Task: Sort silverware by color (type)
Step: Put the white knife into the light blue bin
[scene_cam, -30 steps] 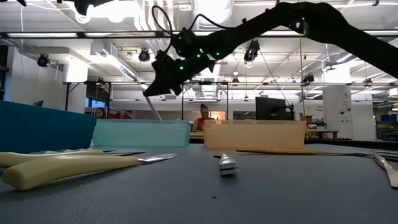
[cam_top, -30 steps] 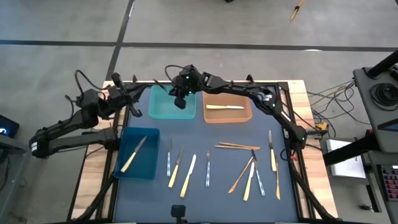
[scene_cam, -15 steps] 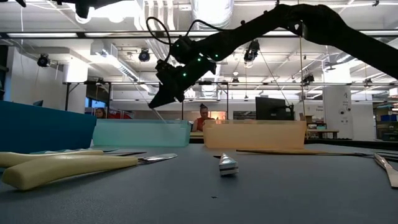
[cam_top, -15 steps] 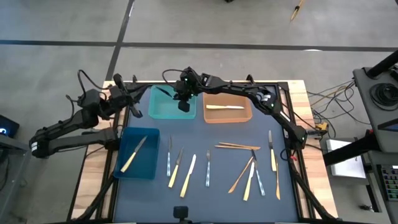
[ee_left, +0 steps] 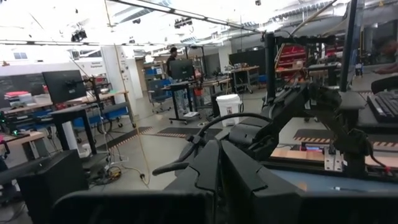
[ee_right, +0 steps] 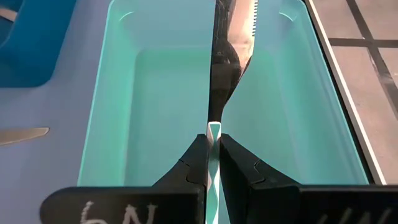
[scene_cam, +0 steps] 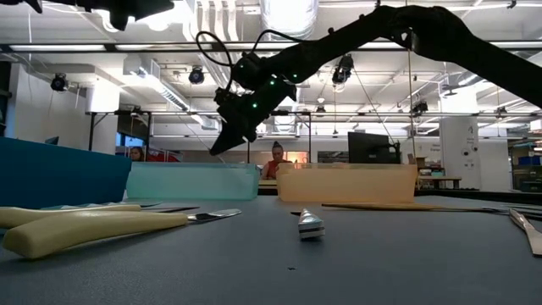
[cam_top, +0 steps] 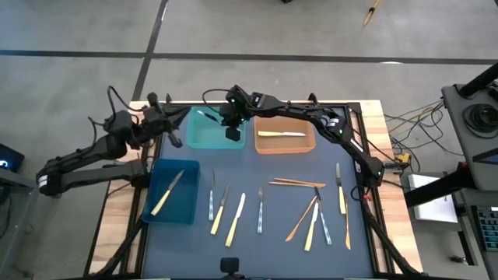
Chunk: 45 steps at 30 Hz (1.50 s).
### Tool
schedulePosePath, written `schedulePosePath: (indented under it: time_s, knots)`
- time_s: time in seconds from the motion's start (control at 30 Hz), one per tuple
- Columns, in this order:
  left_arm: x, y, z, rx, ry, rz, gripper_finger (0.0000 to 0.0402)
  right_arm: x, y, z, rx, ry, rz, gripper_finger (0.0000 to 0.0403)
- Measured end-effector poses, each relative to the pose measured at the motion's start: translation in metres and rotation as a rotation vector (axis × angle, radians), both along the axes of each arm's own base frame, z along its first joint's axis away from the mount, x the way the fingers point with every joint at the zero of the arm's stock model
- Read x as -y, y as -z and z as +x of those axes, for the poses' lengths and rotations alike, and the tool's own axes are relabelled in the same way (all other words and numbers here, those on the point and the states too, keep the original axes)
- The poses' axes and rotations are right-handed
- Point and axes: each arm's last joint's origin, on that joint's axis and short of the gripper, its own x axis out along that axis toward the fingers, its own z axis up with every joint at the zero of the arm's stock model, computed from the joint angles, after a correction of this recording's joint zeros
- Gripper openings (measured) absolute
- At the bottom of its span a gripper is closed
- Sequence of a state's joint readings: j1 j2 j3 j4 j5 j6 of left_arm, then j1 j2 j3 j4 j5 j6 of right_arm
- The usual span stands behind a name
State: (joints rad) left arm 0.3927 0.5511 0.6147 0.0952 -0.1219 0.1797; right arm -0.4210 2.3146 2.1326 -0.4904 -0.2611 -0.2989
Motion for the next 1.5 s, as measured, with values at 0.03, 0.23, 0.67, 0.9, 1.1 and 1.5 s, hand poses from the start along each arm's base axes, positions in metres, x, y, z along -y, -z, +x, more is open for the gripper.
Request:
schedulePosePath:
  time_s: [0.03, 0.23, 0.67, 0.9, 1.1, 1.5]
  knots:
    - [-0.0003, 0.0005, 0.0008, -0.005, 0.0, 0.0, 0.0, -0.0002, 0.0001, 0.0, -0.001, 0.0, 0.001, 0.0013]
    - [-0.0007, 0.0008, 0.0016, -0.007, 0.0, -0.001, 0.0, -0.0019, 0.0018, 0.0002, -0.008, -0.003, 0.004, 0.0013]
    - [-0.0008, 0.0025, 0.0019, -0.023, 0.0, -0.008, 0.0, -0.0037, 0.0061, -0.0028, -0.051, 0.003, 0.031, 0.0013]
    - [-0.0008, 0.0025, 0.0019, -0.02, 0.001, -0.014, 0.0, -0.004, 0.0066, -0.0035, -0.06, 0.012, 0.045, 0.0013]
    - [-0.0008, 0.0028, 0.0019, -0.023, 0.001, -0.015, 0.0, -0.004, 0.0066, -0.0035, -0.059, 0.013, 0.046, 0.0013]
    - [-0.0008, 0.0033, 0.0019, -0.027, 0.001, -0.018, 0.0, -0.0038, 0.0063, -0.0031, -0.054, 0.021, 0.052, 0.0023]
